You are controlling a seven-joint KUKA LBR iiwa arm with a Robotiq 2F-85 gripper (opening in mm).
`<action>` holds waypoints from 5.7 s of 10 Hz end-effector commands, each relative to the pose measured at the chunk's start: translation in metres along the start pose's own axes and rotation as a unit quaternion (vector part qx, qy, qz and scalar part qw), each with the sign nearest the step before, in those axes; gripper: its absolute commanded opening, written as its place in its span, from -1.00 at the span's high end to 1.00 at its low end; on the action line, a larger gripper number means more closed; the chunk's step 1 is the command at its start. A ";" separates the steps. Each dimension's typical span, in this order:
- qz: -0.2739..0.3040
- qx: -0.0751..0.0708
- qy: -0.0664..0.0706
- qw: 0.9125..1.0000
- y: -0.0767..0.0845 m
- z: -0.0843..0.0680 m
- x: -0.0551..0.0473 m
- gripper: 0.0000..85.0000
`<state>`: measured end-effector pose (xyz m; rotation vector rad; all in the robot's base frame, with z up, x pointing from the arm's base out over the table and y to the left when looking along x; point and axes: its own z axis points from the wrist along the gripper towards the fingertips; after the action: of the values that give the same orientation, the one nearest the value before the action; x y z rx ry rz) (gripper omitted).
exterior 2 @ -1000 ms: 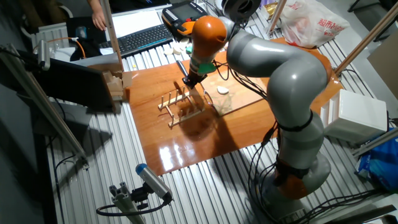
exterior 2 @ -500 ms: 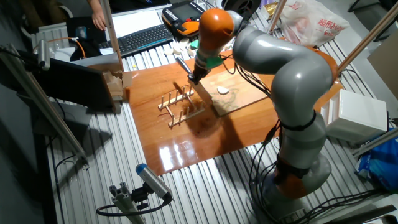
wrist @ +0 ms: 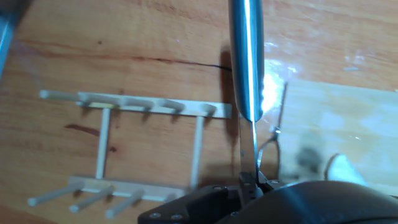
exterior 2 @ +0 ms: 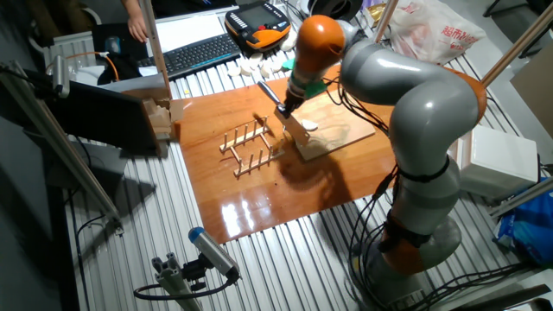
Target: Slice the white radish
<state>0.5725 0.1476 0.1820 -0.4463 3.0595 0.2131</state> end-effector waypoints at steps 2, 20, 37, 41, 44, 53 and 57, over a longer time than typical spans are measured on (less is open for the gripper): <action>-0.024 0.013 0.005 1.000 0.011 0.000 -0.008 1.00; -0.038 -0.005 0.057 0.998 0.017 0.005 -0.016 1.00; -0.077 -0.001 0.071 0.995 -0.043 -0.009 -0.006 1.00; -0.071 -0.003 0.083 0.994 -0.043 -0.009 -0.006 1.00; -0.057 -0.007 0.076 0.995 -0.043 -0.009 -0.006 1.00; 0.197 0.038 0.043 0.979 -0.112 0.011 -0.007 1.00; 0.336 0.033 0.012 0.941 -0.114 0.022 -0.012 1.00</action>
<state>0.6170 0.0467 0.1462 0.0027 3.1729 0.1143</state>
